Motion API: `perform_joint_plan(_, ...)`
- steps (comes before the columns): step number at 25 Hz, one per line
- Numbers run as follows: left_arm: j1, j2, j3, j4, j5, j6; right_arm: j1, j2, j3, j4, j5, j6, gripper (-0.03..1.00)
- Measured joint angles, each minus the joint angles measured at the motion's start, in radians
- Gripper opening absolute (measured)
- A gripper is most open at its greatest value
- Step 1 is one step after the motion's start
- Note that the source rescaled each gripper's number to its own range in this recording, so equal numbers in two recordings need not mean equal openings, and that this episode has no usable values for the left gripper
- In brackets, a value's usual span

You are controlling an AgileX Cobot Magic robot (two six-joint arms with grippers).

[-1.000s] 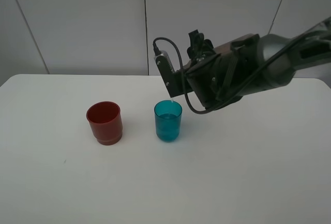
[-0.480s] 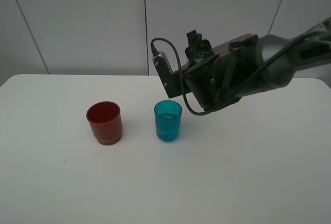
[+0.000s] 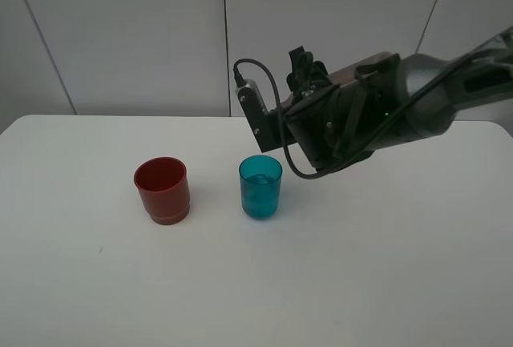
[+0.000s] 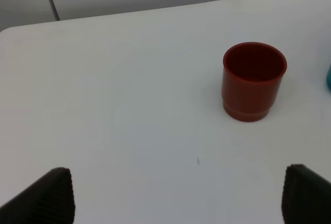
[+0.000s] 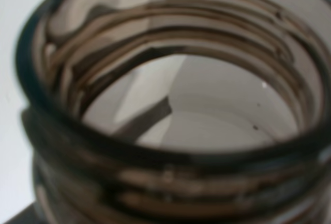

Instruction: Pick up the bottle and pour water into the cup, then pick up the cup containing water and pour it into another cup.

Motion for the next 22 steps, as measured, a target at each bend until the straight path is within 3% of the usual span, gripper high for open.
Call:
perform_joint_plan(12,0.000,0.000,0.000,0.000,0.000,0.000,0.000,0.000,0.000,0.001,-0.043,0.062,0.00)
perform_joint_plan(22,0.000,0.000,0.000,0.000,0.000,0.000,0.000,-0.002,0.000,0.095,-0.102,0.173,0.00)
